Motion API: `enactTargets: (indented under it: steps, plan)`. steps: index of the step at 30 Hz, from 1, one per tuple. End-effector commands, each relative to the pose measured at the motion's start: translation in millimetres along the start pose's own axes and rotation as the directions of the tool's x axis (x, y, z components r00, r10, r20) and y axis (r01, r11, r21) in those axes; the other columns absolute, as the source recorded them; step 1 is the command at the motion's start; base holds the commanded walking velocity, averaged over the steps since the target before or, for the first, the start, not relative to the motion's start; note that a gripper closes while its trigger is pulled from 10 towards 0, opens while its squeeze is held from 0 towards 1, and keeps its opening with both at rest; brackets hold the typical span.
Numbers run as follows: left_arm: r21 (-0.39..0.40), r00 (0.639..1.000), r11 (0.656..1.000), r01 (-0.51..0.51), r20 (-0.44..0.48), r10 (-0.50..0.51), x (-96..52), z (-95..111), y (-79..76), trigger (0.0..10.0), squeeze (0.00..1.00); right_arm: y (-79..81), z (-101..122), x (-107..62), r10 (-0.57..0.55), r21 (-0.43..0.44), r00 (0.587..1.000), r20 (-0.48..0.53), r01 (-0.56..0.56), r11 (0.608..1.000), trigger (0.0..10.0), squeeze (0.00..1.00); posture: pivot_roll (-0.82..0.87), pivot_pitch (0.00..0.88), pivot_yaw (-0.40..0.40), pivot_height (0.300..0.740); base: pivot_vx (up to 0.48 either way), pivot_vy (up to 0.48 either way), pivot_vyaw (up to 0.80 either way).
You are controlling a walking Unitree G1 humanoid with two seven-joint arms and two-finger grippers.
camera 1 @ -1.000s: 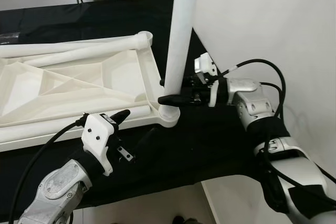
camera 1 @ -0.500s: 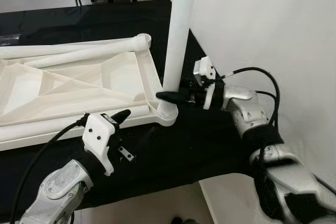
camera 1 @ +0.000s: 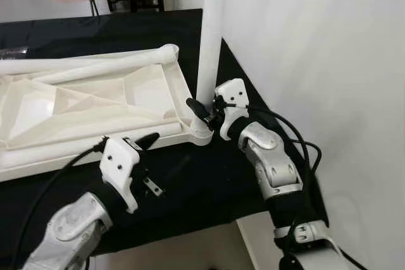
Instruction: Building children table
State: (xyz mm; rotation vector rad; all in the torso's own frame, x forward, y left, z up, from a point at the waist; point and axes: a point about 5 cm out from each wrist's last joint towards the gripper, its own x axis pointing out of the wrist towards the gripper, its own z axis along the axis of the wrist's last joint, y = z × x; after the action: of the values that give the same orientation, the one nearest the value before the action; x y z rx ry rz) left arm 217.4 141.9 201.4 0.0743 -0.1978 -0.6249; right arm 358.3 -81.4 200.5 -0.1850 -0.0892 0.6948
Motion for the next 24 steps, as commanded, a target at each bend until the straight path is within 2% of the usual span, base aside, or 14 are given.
enactTargets:
  steps: [1,2,4,5,7,8,9,12,14,17,20,21,22,24]
  plan:
    - [-0.006,1.0,1.0,-0.003,-0.016,0.003,-1.6,-3.6,0.9,10.0,0.0,6.9,-14.4,0.0,0.046,0.038,0.998,-0.043,-0.044,0.998,10.0,0.73,0.1,0.213,-0.101,0.74,0.0,0.0,0.0]
    - [-0.005,1.0,1.0,-0.003,-0.015,0.003,-1.4,-3.3,1.1,10.0,0.0,10.5,-5.5,0.1,0.065,0.047,0.998,-0.012,-0.064,0.997,10.0,1.0,0.11,0.214,-0.099,0.74,0.0,0.0,0.0]
    - [-0.005,1.0,1.0,-0.003,-0.015,0.003,-1.3,-3.0,1.3,10.0,0.0,13.7,6.8,1.0,0.127,0.047,0.991,0.045,-0.129,0.991,10.0,1.0,0.11,0.214,-0.096,0.74,0.0,0.0,0.0]
    - [-0.006,1.0,1.0,-0.001,-0.016,0.001,-1.0,-3.1,0.9,10.0,0.0,15.4,27.0,0.9,0.298,-0.016,0.947,0.123,-0.299,0.954,10.0,0.07,0.11,0.214,-0.095,0.74,0.0,0.0,0.0]
    - [-0.006,1.0,1.0,0.001,-0.018,-0.001,-0.9,-3.3,0.6,10.0,0.0,15.3,32.9,-0.4,0.376,-0.06,0.916,0.139,-0.372,0.926,10.0,0.0,0.12,0.216,-0.091,0.74,0.0,0.0,0.0]
    - [-0.007,1.0,1.0,0.002,-0.02,-0.002,-0.9,-3.5,0.4,10.0,0.0,15.7,36.7,-2.4,0.442,-0.098,0.885,0.143,-0.432,0.897,10.0,0.0,0.13,0.216,-0.092,0.74,0.0,0.0,0.0]
    - [-0.007,1.0,1.0,0.002,-0.02,-0.002,-0.9,-3.5,0.4,10.0,0.0,15.7,36.7,-2.4,0.442,-0.098,0.885,0.143,-0.432,0.897,10.0,0.0,0.13,0.216,-0.092,0.74,0.0,0.0,0.0]
    - [-0.008,1.0,1.0,0.004,-0.024,-0.004,-1.6,-4.0,0.6,10.0,0.0,12.9,37.0,-6.8,0.617,-0.168,0.783,0.084,-0.599,0.783,10.0,0.0,0.13,0.219,-0.091,0.74,0.0,0.0,0.0]
    - [-0.008,1.0,1.0,0.004,-0.027,-0.005,-2.3,-4.3,0.4,10.0,0.0,8.0,34.6,-6.8,0.666,-0.19,0.745,0.044,-0.648,0.737,10.0,0.0,0.13,0.22,-0.095,0.74,0.0,0.0,0.0]
    - [-0.009,1.0,1.0,0.006,-0.03,-0.007,-3.2,-4.2,-0.3,10.0,0.0,0.3,35.0,-5.4,0.69,-0.178,0.723,0.024,-0.676,0.715,10.0,0.0,0.14,0.223,-0.096,0.74,0.0,0.0,0.0]
    - [-0.007,0.999,1.0,0.006,-0.033,-0.007,-4.0,-4.0,-0.5,10.0,0.0,-5.7,37.7,-0.7,0.683,-0.166,0.73,0.018,-0.671,0.722,10.0,0.0,0.14,0.226,-0.095,0.74,0.0,0.0,0.0]
    - [-0.007,0.999,1.0,0.006,-0.034,-0.006,-4.2,-3.9,-0.5,10.0,0.0,-7.8,39.1,1.0,0.681,-0.163,0.732,0.017,-0.67,0.724,4.5,0.0,0.14,0.226,-0.096,0.74,0.0,0.0,0.0]
    - [-0.006,0.999,1.0,0.007,-0.036,-0.007,-4.4,-4.1,-0.7,10.0,0.0,-10.3,41.0,3.0,0.675,-0.151,0.737,0.023,-0.665,0.731,0.0,0.0,0.14,0.226,-0.096,0.74,0.0,0.0,0.0]
    - [-0.006,0.999,1.0,0.009,-0.038,-0.009,-4.7,-4.2,-1.1,10.0,0.0,-12.4,41.9,4.0,0.676,-0.146,0.736,0.026,-0.667,0.731,0.0,0.0,0.15,0.228,-0.095,0.74,0.0,0.0,0.0]
